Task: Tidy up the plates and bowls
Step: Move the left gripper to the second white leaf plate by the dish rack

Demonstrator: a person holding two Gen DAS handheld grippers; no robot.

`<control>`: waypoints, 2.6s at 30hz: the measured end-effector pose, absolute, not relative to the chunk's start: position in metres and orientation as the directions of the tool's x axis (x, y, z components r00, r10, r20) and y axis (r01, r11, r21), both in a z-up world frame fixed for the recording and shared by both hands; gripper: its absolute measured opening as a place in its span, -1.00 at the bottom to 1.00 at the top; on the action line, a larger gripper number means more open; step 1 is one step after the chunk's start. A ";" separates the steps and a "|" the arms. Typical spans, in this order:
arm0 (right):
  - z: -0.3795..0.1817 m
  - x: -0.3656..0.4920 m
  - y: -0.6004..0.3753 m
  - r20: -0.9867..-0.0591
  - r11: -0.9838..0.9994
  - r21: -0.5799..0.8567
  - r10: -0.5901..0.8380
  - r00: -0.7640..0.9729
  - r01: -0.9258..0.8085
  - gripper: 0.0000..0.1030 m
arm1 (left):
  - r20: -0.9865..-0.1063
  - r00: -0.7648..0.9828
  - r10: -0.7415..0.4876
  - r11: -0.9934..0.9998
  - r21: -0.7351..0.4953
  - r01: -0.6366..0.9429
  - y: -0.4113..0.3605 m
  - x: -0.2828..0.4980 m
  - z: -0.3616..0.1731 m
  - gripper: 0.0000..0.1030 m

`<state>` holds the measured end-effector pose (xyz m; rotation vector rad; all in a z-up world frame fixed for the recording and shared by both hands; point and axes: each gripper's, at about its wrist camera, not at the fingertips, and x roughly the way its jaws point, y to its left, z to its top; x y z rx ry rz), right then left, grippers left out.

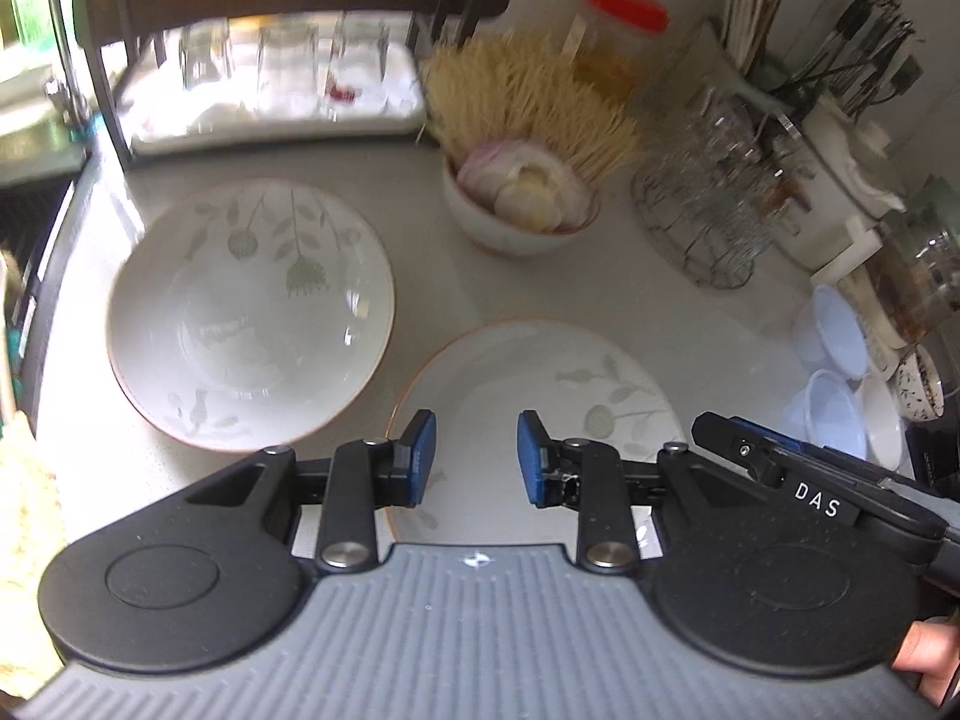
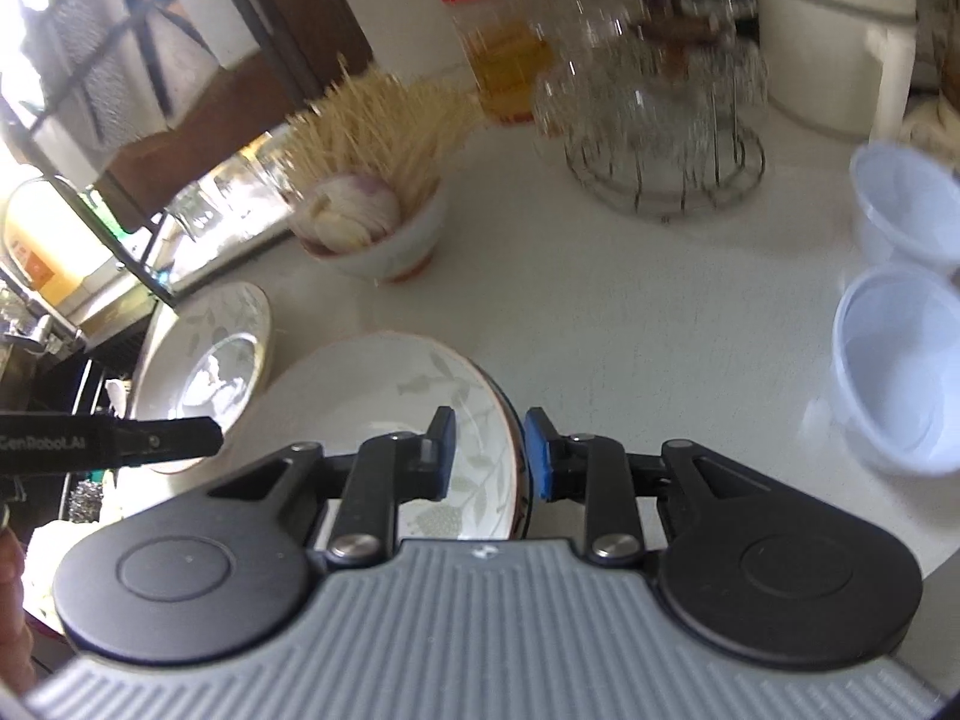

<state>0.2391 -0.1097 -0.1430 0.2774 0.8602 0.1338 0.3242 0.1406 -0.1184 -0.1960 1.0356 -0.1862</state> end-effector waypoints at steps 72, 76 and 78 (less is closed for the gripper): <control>-0.103 0.295 0.018 -0.708 0.901 0.357 0.434 0.558 -0.248 -0.43 | -0.794 0.595 -0.123 0.913 -0.326 -0.247 0.319 0.297 -0.110 -0.06; -0.120 0.315 0.023 -0.723 0.899 0.345 0.439 0.534 -0.271 -0.43 | -0.815 0.570 -0.105 0.908 -0.311 -0.279 0.324 0.315 -0.130 -0.05; -0.129 0.324 0.026 -0.731 0.895 0.354 0.447 0.516 -0.274 -0.43 | -0.823 0.559 -0.103 0.903 -0.313 -0.294 0.327 0.323 -0.138 -0.05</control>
